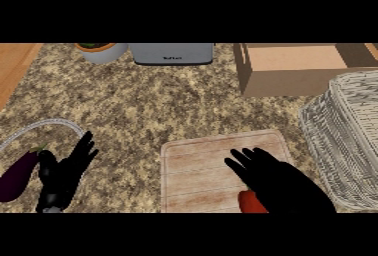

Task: Pick the bell pepper from the cutting board and place it in the basket

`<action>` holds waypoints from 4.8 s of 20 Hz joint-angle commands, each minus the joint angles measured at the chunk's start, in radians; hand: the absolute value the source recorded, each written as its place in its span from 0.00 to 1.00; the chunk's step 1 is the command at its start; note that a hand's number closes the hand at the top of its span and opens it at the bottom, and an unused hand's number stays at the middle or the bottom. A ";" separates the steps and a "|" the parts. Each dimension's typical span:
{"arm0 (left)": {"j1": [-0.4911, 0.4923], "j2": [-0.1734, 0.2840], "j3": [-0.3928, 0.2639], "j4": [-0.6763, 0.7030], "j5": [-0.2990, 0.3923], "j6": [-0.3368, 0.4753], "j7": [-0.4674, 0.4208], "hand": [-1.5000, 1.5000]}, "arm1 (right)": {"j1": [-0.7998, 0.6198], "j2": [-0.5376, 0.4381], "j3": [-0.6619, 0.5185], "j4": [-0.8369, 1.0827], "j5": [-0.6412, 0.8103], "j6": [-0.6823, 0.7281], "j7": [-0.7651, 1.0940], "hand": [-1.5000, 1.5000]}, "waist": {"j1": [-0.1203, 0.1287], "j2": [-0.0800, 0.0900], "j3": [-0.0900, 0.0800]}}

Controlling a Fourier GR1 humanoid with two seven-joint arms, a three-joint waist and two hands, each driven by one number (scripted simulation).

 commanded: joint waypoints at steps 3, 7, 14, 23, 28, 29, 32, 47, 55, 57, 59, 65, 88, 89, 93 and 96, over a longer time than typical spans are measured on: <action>0.013 -0.026 -0.014 0.079 -0.019 0.003 0.047 0.50 | -0.036 0.073 -0.002 0.144 0.058 0.007 -0.078 0.00 | 0.007 0.012 -0.011; 0.037 0.012 0.016 0.098 -0.011 -0.036 0.029 0.50 | 0.037 0.073 0.102 0.106 0.158 0.010 -0.024 0.00 | 0.001 0.009 -0.012; 0.026 -0.001 0.014 0.027 -0.026 -0.013 0.109 0.50 | 0.096 0.072 0.089 0.175 0.223 -0.013 -0.089 0.00 | 0.000 0.008 -0.011; 0.071 -0.026 0.017 0.047 -0.032 -0.044 0.053 0.50 | 0.059 0.121 0.005 0.243 0.221 0.004 -0.152 0.00 | 0.005 0.009 -0.011; 0.019 -0.045 0.027 0.103 -0.055 -0.037 0.039 0.50 | 0.060 0.185 0.047 0.322 0.285 -0.003 -0.165 1.00 | 0.003 0.011 -0.012; 0.031 -0.042 0.017 0.018 -0.043 -0.030 0.108 0.50 | 0.072 0.108 0.048 0.308 0.318 -0.040 -0.263 1.00 | 0.004 0.009 -0.011; 0.060 -0.040 0.041 0.091 -0.030 -0.067 0.023 0.50 | 0.046 0.097 0.084 0.295 0.381 -0.046 -0.284 1.00 | 0.003 0.010 -0.011; 0.079 -0.034 0.084 0.040 -0.032 -0.043 0.070 0.50 | 0.462 0.040 0.118 0.091 0.596 -0.327 -0.102 1.00 | -0.073 -0.005 -0.011; 0.140 -0.054 0.079 0.036 -0.034 -0.050 0.015 0.50 | 0.625 0.175 0.070 -0.223 0.502 -0.637 -0.081 1.00 | -0.064 0.002 -0.007; 0.127 -0.028 0.094 0.015 -0.022 -0.058 0.049 0.50 | 0.651 0.199 0.051 -0.353 0.448 -0.699 -0.096 1.00 | -0.069 0.000 -0.006; 0.117 -0.031 0.085 0.019 -0.028 -0.063 0.048 0.50 | 0.673 0.192 0.037 -0.471 0.458 -0.722 -0.084 1.00 | -0.064 -0.001 -0.010; 0.128 -0.033 0.077 0.022 -0.043 -0.058 0.040 0.50 | 0.673 0.157 -0.102 -0.599 0.425 -0.740 -0.035 1.00 | -0.056 0.003 -0.013; 0.079 -0.041 0.073 0.027 -0.052 -0.053 0.061 0.50 | 0.245 0.136 -0.727 -0.352 0.094 -0.519 0.156 1.00 | -0.036 0.009 -0.011; 0.132 -0.040 0.065 -0.005 -0.054 -0.057 0.047 0.50 | 0.247 0.133 -0.767 -0.317 0.063 -0.521 0.133 1.00 | -0.025 0.005 -0.009; 0.083 -0.034 0.084 0.031 -0.031 -0.080 0.052 0.50 | 0.169 0.085 -0.938 -0.174 -0.141 -0.457 0.059 1.00 | -0.023 0.010 -0.009; 0.085 -0.057 0.052 0.045 -0.062 -0.070 0.037 0.50 | 0.095 0.050 -1.068 -0.035 -0.296 -0.417 0.028 1.00 | -0.011 0.012 -0.010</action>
